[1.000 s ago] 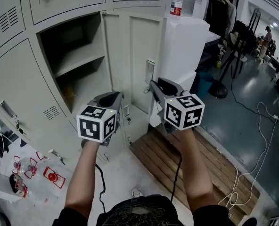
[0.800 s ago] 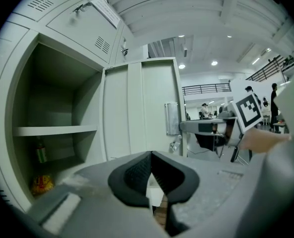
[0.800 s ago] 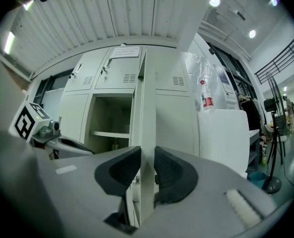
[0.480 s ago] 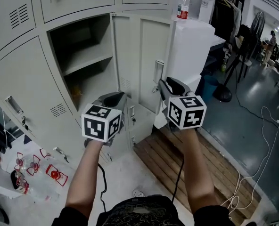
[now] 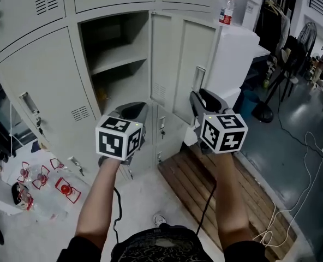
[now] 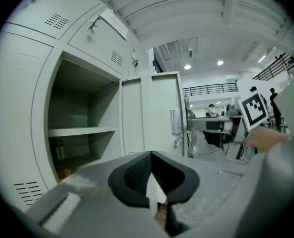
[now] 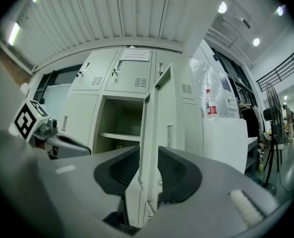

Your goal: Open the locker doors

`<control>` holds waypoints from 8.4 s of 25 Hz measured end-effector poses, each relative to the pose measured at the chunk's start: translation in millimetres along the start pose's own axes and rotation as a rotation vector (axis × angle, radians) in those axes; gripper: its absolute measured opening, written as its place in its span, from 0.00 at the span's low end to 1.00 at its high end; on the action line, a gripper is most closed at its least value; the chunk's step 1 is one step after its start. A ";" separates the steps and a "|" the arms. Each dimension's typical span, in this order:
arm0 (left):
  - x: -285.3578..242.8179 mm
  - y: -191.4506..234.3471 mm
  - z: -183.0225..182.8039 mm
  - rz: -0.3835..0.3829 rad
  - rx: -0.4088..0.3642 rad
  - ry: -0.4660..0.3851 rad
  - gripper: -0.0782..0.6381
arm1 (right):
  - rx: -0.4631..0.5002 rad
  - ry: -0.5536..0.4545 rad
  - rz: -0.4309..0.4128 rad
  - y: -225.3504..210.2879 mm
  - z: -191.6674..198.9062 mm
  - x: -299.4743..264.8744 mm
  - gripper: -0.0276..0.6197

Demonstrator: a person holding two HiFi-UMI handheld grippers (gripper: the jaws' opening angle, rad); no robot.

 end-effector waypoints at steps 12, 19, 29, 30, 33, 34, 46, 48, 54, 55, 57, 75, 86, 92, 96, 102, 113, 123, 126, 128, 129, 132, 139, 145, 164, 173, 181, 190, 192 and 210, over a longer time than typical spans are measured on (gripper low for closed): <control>101.8 54.5 28.8 -0.193 0.061 0.006 0.11 | 0.005 0.049 -0.190 111.0 19.5 -16.7 0.22; 176.5 89.3 52.7 -0.338 0.092 0.031 0.11 | 0.003 0.070 -0.345 194.9 31.3 -35.1 0.25; 303.4 135.8 85.6 -0.555 0.131 0.061 0.11 | -0.005 0.088 -0.564 328.7 44.8 -50.5 0.28; 314.9 139.1 88.4 -0.572 0.132 0.064 0.11 | -0.006 0.088 -0.582 341.2 45.6 -51.2 0.29; 346.1 148.0 96.6 -0.617 0.136 0.074 0.11 | -0.010 0.088 -0.632 377.4 47.7 -52.4 0.30; 355.4 150.8 99.0 -0.629 0.137 0.078 0.11 | -0.012 0.089 -0.647 388.7 48.2 -53.0 0.30; 416.9 180.5 111.1 -0.741 0.137 0.100 0.11 | -0.012 0.080 -0.799 479.4 41.0 -74.1 0.36; 415.4 187.0 111.8 -0.752 0.135 0.105 0.11 | -0.015 0.074 -0.815 484.8 38.2 -84.0 0.36; 406.1 207.9 113.7 -0.793 0.131 0.132 0.11 | -0.028 0.068 -0.863 498.7 36.2 -120.2 0.37; 405.7 211.8 113.2 -0.803 0.129 0.135 0.11 | -0.030 0.067 -0.871 501.2 36.0 -126.2 0.38; 405.9 220.5 112.2 -0.825 0.135 0.132 0.11 | -0.028 0.069 -0.888 506.4 36.7 -137.2 0.38; 390.3 264.8 121.9 -0.927 0.158 0.155 0.11 | -0.033 0.056 -0.963 532.4 40.5 -197.0 0.41; 385.7 269.6 126.8 -0.923 0.169 0.149 0.11 | -0.028 0.042 -0.967 531.1 39.4 -197.6 0.40; 389.6 269.5 131.2 -0.932 0.176 0.154 0.11 | -0.035 0.046 -0.965 530.5 39.1 -198.4 0.40; 392.0 268.5 134.3 -0.936 0.180 0.159 0.11 | -0.029 0.045 -0.959 529.9 40.5 -198.3 0.40; 392.2 269.4 135.0 -0.937 0.182 0.158 0.11 | -0.034 0.069 -0.964 533.0 45.8 -204.1 0.41; 400.3 263.1 138.1 -0.939 0.194 0.156 0.11 | -0.064 0.081 -0.975 537.6 44.5 -196.0 0.41; 398.5 236.3 131.6 -0.887 0.187 0.133 0.11 | -0.066 0.073 -0.941 526.4 43.0 -159.8 0.37; 398.5 227.9 128.3 -0.870 0.187 0.126 0.11 | -0.080 0.075 -0.923 523.0 42.1 -147.1 0.36; 398.1 221.7 127.2 -0.859 0.188 0.119 0.11 | -0.083 0.071 -0.906 519.7 41.9 -137.4 0.36; 397.6 218.5 126.9 -0.852 0.189 0.115 0.11 | -0.084 0.070 -0.900 517.6 41.8 -132.7 0.36; 396.4 208.7 125.8 -0.833 0.194 0.104 0.11 | -0.089 0.077 -0.892 511.3 40.5 -120.3 0.36; 394.4 184.5 123.1 -0.783 0.190 0.092 0.11 | -0.085 0.086 -0.858 494.3 39.1 -94.1 0.36; 388.4 166.2 116.5 -0.731 0.172 0.082 0.11 | -0.081 0.080 -0.823 476.5 37.2 -73.9 0.36; 343.2 120.5 100.4 -0.531 0.130 0.035 0.11 | -0.072 0.055 -0.610 398.7 33.0 -25.0 0.31; 309.7 104.4 97.1 -0.444 0.127 0.029 0.11 | -0.075 0.048 -0.539 361.4 30.2 -16.5 0.27; 275.6 90.0 91.2 -0.365 0.117 0.022 0.11 | -0.087 0.029 -0.503 329.9 29.8 -8.2 0.27; 236.9 71.8 86.6 -0.280 0.111 0.018 0.11 | -0.091 0.023 -0.407 285.7 28.0 -1.5 0.24; 228.2 68.7 86.1 -0.263 0.112 0.019 0.11 | -0.092 0.022 -0.385 276.3 27.8 -1.6 0.23; 152.9 53.9 70.5 -0.203 0.102 0.013 0.11 | -0.093 0.023 -0.302 197.9 30.1 -18.1 0.18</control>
Point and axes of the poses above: the fingertips, and each gripper's own axes: x backward along the fingers, y to its left, z out of its underside, the point moved 4 cm from there along x, backward along the fingers, and after that the axes turned 5 degrees about -x, right-handed, at the moved point
